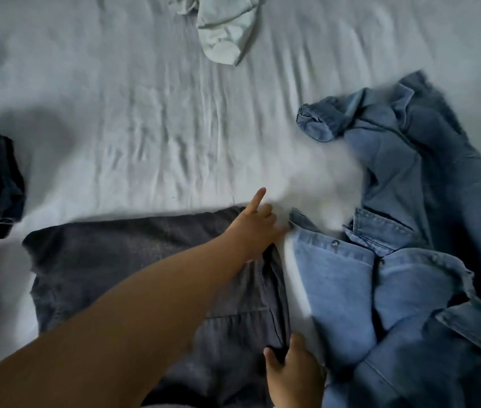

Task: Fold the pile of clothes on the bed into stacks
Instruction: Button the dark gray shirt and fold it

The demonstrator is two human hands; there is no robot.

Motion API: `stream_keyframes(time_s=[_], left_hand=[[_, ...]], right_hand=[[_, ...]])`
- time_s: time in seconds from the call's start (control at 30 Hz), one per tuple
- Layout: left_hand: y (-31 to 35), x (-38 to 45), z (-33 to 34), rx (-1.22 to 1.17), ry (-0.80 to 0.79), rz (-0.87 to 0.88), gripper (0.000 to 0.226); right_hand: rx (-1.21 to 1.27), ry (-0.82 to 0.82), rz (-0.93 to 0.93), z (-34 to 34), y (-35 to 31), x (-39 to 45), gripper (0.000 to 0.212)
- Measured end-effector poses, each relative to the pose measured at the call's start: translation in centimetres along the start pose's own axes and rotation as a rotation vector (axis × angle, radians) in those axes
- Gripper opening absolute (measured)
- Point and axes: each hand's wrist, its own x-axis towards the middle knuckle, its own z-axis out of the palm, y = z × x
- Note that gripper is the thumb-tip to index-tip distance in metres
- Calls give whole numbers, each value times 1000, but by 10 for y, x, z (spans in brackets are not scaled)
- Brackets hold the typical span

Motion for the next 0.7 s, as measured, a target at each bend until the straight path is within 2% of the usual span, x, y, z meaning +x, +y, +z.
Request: stream_keyframes(time_s=[0.07, 0.1, 0.2, 0.3, 0.37, 0.47, 0.5, 0.63, 0.7], left_hand=[[-8, -7, -1, 26, 0, 35, 37], [-13, -14, 1, 37, 58, 56, 32], [-33, -44, 14, 38, 381, 78, 17], [-54, -81, 28, 21, 553, -11, 24], [-66, -114, 23, -36, 505, -93, 27], [-86, -158, 24, -332, 188, -312, 40], [-94, -175, 30, -432, 131, -369, 42], [-118, -229, 56, -848, 259, -402, 48], [-130, -254, 68, -1048, 299, -416, 47]], right_hand=[[45, 99, -79, -2, 0, -4, 44], [127, 187, -128, -2, -1, -7, 38], [350, 271, -220, 9, -6, -21, 22], [538, 315, -225, 11, -27, -42, 18], [544, 348, -309, 13, -48, -59, 23], [494, 448, -471, 22, -88, -87, 27], [461, 473, -517, 26, -105, -98, 31], [320, 498, -601, 41, -158, -132, 32], [274, 550, -642, 51, -184, -149, 40]])
